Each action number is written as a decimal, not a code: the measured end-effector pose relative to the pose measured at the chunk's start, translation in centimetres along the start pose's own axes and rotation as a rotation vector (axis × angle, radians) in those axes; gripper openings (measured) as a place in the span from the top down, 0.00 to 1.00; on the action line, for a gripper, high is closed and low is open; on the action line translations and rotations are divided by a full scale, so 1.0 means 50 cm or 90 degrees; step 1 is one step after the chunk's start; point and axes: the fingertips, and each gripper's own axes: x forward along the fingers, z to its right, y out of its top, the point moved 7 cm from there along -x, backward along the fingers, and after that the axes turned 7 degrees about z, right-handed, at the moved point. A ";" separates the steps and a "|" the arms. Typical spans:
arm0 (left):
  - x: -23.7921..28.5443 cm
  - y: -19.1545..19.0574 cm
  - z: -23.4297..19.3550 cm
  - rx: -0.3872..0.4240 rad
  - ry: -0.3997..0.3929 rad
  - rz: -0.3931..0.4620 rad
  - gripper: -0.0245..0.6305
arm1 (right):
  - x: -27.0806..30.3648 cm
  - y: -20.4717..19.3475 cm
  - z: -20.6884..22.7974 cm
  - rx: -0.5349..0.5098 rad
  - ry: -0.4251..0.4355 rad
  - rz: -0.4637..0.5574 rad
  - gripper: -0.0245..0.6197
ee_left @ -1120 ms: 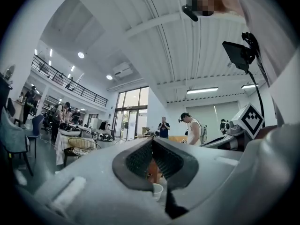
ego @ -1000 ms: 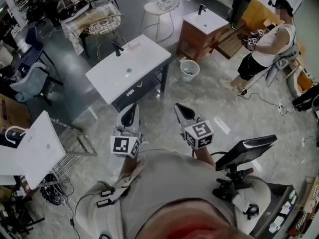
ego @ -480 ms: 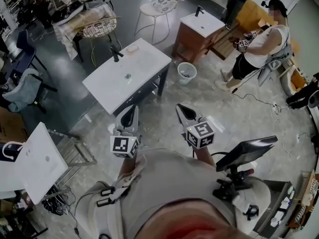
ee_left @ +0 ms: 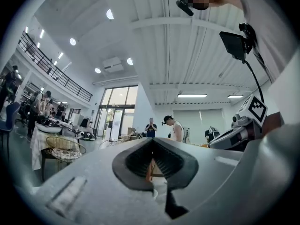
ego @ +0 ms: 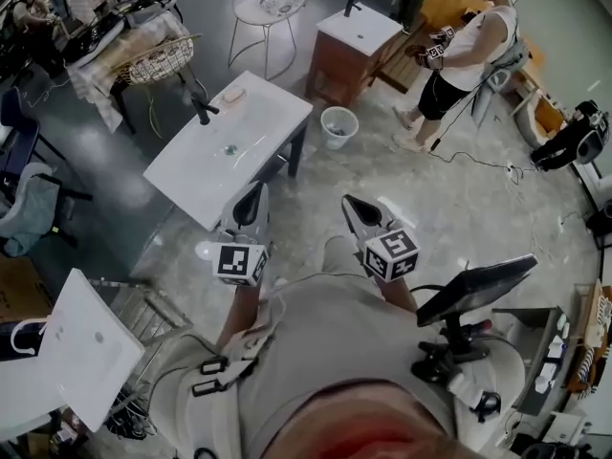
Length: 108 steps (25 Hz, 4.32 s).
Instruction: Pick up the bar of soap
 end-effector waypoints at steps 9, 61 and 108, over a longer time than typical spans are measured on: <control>-0.019 -0.046 0.004 -0.057 0.016 -0.019 0.96 | 0.027 0.006 0.023 0.004 -0.014 -0.021 0.96; 0.399 -0.194 -0.512 0.082 0.486 -0.088 0.96 | 1.063 0.072 0.269 0.030 0.526 -0.067 0.96; 0.327 -0.083 -0.590 0.106 0.499 -0.045 0.96 | 1.110 0.226 0.198 -0.088 0.426 0.131 0.13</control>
